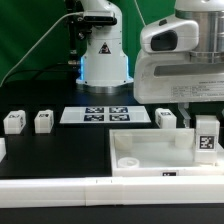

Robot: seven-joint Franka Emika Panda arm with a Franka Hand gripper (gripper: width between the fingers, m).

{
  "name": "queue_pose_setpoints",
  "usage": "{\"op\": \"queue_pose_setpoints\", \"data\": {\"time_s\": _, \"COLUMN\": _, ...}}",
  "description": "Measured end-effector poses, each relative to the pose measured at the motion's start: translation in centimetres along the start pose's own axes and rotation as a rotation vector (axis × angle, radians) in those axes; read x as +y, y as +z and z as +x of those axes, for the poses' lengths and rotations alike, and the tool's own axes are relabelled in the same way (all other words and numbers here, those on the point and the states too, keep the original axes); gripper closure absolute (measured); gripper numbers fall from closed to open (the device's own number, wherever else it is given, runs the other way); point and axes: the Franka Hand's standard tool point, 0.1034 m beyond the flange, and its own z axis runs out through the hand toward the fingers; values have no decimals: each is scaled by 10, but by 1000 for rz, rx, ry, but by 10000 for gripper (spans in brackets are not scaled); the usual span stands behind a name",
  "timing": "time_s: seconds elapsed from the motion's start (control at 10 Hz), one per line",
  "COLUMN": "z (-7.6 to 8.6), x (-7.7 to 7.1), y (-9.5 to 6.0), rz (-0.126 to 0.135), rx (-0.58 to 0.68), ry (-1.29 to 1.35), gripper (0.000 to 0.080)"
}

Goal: Assemble one leg

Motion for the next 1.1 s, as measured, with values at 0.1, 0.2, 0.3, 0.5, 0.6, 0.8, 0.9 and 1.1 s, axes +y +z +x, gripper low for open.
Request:
{"op": "queue_pose_setpoints", "data": {"time_s": 0.1, "z": 0, "x": -1, "y": 0, "rz": 4, "rx": -1, "ry": 111, "gripper": 508}}
{"op": "queue_pose_setpoints", "data": {"time_s": 0.2, "z": -1, "x": -2, "y": 0, "rz": 8, "rx": -4, "ry": 243, "gripper": 508}}
{"op": "queue_pose_setpoints", "data": {"time_s": 0.3, "z": -1, "x": -2, "y": 0, "rz": 13, "rx": -7, "ry": 342, "gripper": 507}}
{"op": "queue_pose_setpoints", "data": {"time_s": 0.5, "z": -1, "x": -5, "y": 0, "rz": 23, "rx": -13, "ry": 588, "gripper": 506}}
{"op": "queue_pose_setpoints", "data": {"time_s": 0.6, "z": -2, "x": -6, "y": 0, "rz": 27, "rx": -18, "ry": 706, "gripper": 506}}
{"op": "queue_pose_setpoints", "data": {"time_s": 0.8, "z": -2, "x": -8, "y": 1, "rz": 36, "rx": -29, "ry": 970, "gripper": 506}}
{"op": "queue_pose_setpoints", "data": {"time_s": 0.9, "z": -3, "x": -8, "y": 2, "rz": 36, "rx": -32, "ry": 1051, "gripper": 506}}
{"op": "queue_pose_setpoints", "data": {"time_s": 1.1, "z": -3, "x": -8, "y": 2, "rz": 33, "rx": -31, "ry": 1065, "gripper": 493}}
